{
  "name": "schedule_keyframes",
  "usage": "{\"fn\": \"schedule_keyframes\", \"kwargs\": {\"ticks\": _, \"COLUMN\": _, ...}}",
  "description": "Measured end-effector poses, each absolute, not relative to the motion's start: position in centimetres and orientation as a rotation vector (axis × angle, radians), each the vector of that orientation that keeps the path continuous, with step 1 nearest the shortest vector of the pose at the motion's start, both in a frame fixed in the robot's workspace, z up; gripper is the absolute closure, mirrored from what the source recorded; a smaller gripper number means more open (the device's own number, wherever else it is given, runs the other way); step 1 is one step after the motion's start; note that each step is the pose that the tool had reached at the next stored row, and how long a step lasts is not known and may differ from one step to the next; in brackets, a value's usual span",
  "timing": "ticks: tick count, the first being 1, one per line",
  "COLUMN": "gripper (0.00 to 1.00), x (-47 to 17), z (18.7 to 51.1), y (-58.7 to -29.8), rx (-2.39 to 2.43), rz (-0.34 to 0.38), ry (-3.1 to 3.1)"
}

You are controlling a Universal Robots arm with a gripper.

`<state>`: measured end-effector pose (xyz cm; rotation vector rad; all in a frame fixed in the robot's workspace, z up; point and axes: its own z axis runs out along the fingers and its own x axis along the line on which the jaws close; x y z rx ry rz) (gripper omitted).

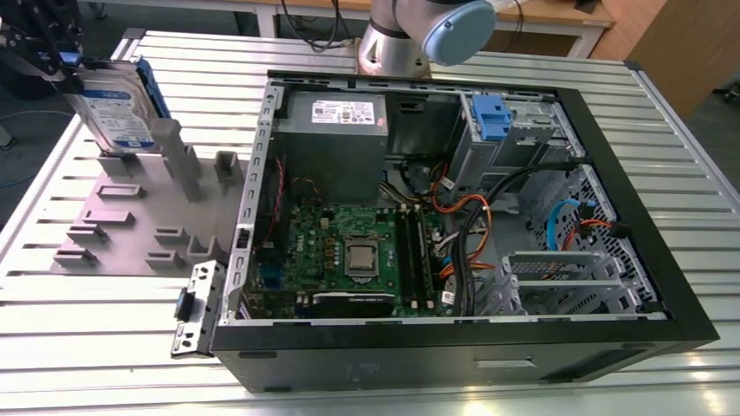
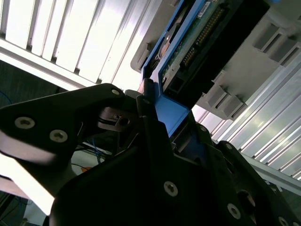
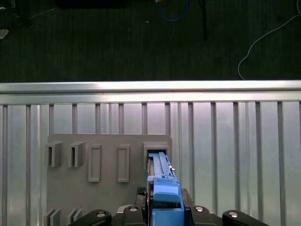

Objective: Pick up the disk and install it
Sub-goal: 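Pick up the disk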

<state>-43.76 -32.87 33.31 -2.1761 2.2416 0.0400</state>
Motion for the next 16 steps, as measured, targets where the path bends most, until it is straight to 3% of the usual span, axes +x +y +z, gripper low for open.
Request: {"fn": "schedule_keyframes", "kwargs": {"ticks": 16, "gripper": 0.64, "x": -43.76, "z": 33.97, "y": -32.88, "rx": -2.176, "rz": 0.040, "ry": 2.242}}
